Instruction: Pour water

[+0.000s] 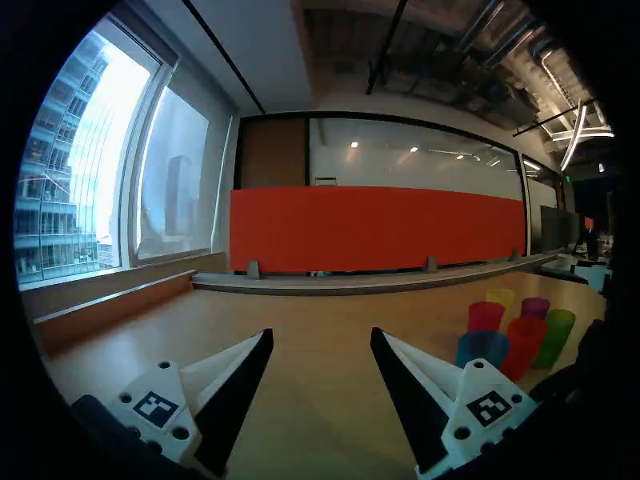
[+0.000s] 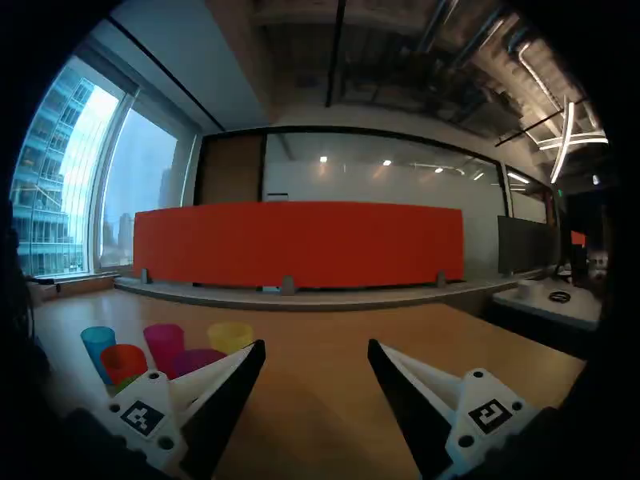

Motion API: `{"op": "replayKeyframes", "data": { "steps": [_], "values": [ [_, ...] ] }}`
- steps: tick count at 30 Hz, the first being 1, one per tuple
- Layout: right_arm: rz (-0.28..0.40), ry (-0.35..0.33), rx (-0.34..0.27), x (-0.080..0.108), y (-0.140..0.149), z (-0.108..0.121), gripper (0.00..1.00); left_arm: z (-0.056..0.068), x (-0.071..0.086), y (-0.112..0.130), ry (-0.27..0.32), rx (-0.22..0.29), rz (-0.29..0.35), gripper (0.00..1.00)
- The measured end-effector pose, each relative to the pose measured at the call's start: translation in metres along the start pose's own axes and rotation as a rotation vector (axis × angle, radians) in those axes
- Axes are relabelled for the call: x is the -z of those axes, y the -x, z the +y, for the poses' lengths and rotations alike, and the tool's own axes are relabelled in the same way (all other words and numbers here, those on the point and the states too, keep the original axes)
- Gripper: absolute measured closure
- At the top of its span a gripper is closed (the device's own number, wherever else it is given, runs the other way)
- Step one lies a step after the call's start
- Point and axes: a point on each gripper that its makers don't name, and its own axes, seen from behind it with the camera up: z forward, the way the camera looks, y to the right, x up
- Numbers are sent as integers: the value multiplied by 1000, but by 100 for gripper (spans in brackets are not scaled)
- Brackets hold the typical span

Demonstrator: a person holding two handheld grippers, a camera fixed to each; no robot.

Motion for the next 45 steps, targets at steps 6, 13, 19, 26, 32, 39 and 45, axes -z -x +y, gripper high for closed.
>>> {"op": "replayKeyframes", "data": {
  "steps": [6,13,19,26,32,39,45],
  "values": [
    [-12,9,-1,-1,3,3,1,0,0,0,0,0,0,10],
    [-14,6,-3,-3,4,2,1,0,0,0,0,0,0,10],
    [-14,4,-2,-3,3,1,1,0,0,0,0,0,0,10],
    [-15,4,-1,-3,4,1,1,0,0,0,0,0,0,10],
    [-15,4,-2,-3,6,1,1,0,0,0,0,0,0,10],
    [-15,4,-3,-3,5,2,1,0,0,-1,0,0,0,10],
    [-15,4,-2,-3,4,1,1,1,0,0,0,0,0,10]
  ]
}}
